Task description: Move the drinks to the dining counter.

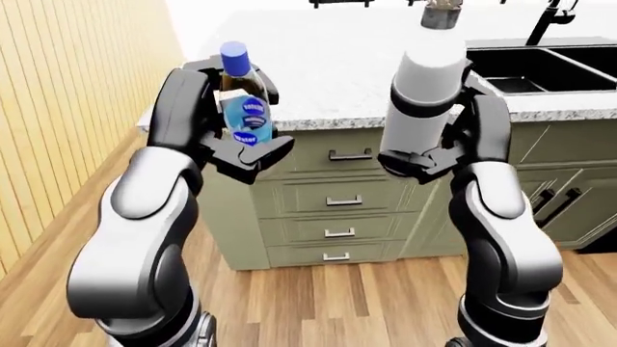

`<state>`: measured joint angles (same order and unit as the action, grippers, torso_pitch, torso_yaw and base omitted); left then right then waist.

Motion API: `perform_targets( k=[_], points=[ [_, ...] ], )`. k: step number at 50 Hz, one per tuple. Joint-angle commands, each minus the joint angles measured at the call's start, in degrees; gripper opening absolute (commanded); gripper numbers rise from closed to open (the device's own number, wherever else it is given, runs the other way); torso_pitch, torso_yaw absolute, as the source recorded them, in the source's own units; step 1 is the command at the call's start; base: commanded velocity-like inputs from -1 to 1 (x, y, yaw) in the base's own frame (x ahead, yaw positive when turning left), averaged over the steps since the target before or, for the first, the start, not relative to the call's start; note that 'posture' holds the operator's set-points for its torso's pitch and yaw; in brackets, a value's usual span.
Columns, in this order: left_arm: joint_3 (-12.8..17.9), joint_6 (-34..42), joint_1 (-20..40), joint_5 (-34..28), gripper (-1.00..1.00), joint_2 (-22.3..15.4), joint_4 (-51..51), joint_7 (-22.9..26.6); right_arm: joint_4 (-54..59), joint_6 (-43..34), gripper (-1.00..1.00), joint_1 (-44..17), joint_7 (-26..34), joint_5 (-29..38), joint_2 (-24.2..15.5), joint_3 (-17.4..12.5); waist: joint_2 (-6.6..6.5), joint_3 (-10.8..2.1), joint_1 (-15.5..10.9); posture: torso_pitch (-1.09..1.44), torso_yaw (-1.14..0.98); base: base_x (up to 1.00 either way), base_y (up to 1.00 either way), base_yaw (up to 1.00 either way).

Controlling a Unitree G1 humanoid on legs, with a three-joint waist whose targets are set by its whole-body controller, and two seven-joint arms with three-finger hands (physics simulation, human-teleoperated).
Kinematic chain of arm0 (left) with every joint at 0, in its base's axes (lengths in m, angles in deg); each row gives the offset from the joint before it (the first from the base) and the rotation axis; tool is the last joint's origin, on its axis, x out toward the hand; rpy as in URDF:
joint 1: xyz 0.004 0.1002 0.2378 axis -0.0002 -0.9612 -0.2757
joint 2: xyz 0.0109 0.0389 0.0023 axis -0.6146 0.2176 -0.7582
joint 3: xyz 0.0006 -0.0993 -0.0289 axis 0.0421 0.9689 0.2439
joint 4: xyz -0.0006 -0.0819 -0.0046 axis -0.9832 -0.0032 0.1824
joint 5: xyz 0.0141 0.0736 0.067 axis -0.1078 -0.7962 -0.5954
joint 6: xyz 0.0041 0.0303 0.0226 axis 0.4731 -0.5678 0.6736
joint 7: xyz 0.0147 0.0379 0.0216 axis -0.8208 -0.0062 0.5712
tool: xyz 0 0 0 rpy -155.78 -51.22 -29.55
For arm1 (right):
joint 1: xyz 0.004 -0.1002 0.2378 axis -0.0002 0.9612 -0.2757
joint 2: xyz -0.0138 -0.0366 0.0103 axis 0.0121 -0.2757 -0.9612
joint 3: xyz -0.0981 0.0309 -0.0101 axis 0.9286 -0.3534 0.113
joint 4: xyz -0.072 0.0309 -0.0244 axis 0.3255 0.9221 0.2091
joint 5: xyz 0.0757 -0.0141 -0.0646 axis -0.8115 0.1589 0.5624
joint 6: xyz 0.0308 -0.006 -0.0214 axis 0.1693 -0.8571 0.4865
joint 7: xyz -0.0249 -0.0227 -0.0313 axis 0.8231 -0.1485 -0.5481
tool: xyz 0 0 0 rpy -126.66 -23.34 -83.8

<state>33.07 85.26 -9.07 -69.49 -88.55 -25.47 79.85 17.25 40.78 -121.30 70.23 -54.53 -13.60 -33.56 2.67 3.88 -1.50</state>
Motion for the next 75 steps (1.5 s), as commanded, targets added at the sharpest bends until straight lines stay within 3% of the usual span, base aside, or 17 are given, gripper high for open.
perform_targets(
  k=[1,4,11,13,15,16,19,23,27,33,34,52,58,61,62,66,75],
  points=[
    [0.68,-1.75,1.67,-0.21,-1.0,-0.45,1.33,-0.54,-1.78,1.22,-1.0,-1.58,0.16,-0.07,-0.24,0.04,0.03,-0.96,-0.26,0.0,0.0,0.39,-0.01,0.0],
    [0.75,-0.95,2.58,-0.01,-1.0,-0.74,1.42,-0.6,-2.08,0.61,-1.0,-2.03,0.16,-0.14,-0.31,-0.06,1.22,-0.14,-0.67,0.0,0.0,0.38,0.0,0.0],
    [0.95,-0.94,2.86,0.35,-1.0,-0.93,1.31,-0.8,-2.14,0.15,-1.0,-2.63,0.13,-0.17,-0.48,-0.02,-3.32,-2.09,-1.04,0.0,0.0,0.3,0.0,0.0],
    [0.9,-1.08,2.83,0.44,-1.0,-0.95,1.24,-0.86,-2.12,0.08,-1.0,-2.68,0.14,-0.16,-0.48,0.01,-2.43,-1.65,-0.89,0.0,0.0,0.29,0.0,0.0],
    [0.95,-1.12,2.8,0.53,-1.0,-0.98,1.26,-0.9,-2.34,-0.05,-1.0,-2.65,0.18,-0.15,-0.44,0.06,1.7,-3.0,0.44,0.0,0.0,0.29,0.0,0.0],
    [0.93,-0.99,2.85,0.58,-1.0,-1.0,1.37,-0.92,-2.43,-0.07,-1.0,-2.65,0.19,-0.14,-0.42,0.11,-0.31,-2.61,0.52,0.0,0.0,0.29,0.0,0.0],
    [1.03,0.1,3.54,0.83,-1.0,-1.26,2.02,-0.96,-2.91,-0.03,-1.0,-2.93,0.21,-0.55,-0.42,-0.29,1.13,-1.06,1.03,0.0,0.0,0.1,0.0,0.0],
    [1.24,0.63,3.74,1.07,-1.0,-1.59,2.46,-0.94,-3.76,-0.74,-1.0,-3.21,0.11,-0.77,-0.63,-0.12,-0.36,0.14,1.51,0.0,0.0,0.0,0.0,0.0],
    [1.19,0.64,3.69,1.17,-1.0,-1.63,2.49,-1.04,-3.68,-0.7,-1.0,-3.16,0.19,-0.63,-0.58,0.16,-5.34,-1.44,2.33,0.0,0.0,0.0,0.0,0.0],
    [1.05,-0.01,3.11,1.2,-1.0,-1.5,2.31,-1.17,-3.55,-0.81,-1.0,-2.85,0.68,-0.31,-0.39,0.4,-1.67,-2.24,1.19,0.0,0.0,0.01,0.0,0.0],
    [1.05,-0.09,3.08,1.21,-1.0,-1.52,2.27,-1.15,-3.65,-0.85,-1.0,-2.77,0.77,-0.23,-0.37,0.5,-2.07,-3.99,1.17,0.0,0.0,0.08,0.0,0.0],
    [1.24,0.49,3.6,1.66,-1.0,-1.75,2.53,-1.37,-3.94,-0.36,-1.0,-2.61,1.73,0.12,-0.03,0.67,-6.14,-2.49,0.86,0.0,0.0,0.19,0.0,0.14],
    [1.28,0.36,3.53,1.68,-1.0,-1.76,2.47,-1.39,-3.82,-0.09,-1.0,-2.44,1.94,0.04,0.09,0.67,-1.83,-1.84,-0.15,0.0,0.0,0.0,0.0,1.0],
    [1.35,0.39,3.55,1.73,-1.0,-1.76,2.46,-1.39,-3.9,-0.3,-1.0,-2.55,1.97,0.08,0.15,0.8,3.77,-2.42,0.68,0.0,0.0,0.0,0.0,1.0],
    [1.31,0.2,3.31,1.74,-1.0,-1.78,2.47,-1.36,-3.94,-0.24,-1.0,-2.47,2.02,0.1,0.19,0.88,1.07,-2.57,0.83,0.0,0.0,0.0,0.0,1.0],
    [1.45,0.22,3.12,1.83,-1.0,-1.82,2.6,-1.37,-3.65,-0.42,-1.0,-2.59,1.8,0.29,0.19,0.74,1.4,-1.83,2.11,0.0,0.0,0.0,0.0,0.73],
    [1.3,-0.38,2.9,1.74,-1.0,-1.88,2.14,-1.34,-3.7,-0.02,-1.0,-2.31,1.56,0.21,0.1,0.34,-4.96,-1.74,2.79,0.0,0.0,0.0,0.0,0.0]
  ],
)
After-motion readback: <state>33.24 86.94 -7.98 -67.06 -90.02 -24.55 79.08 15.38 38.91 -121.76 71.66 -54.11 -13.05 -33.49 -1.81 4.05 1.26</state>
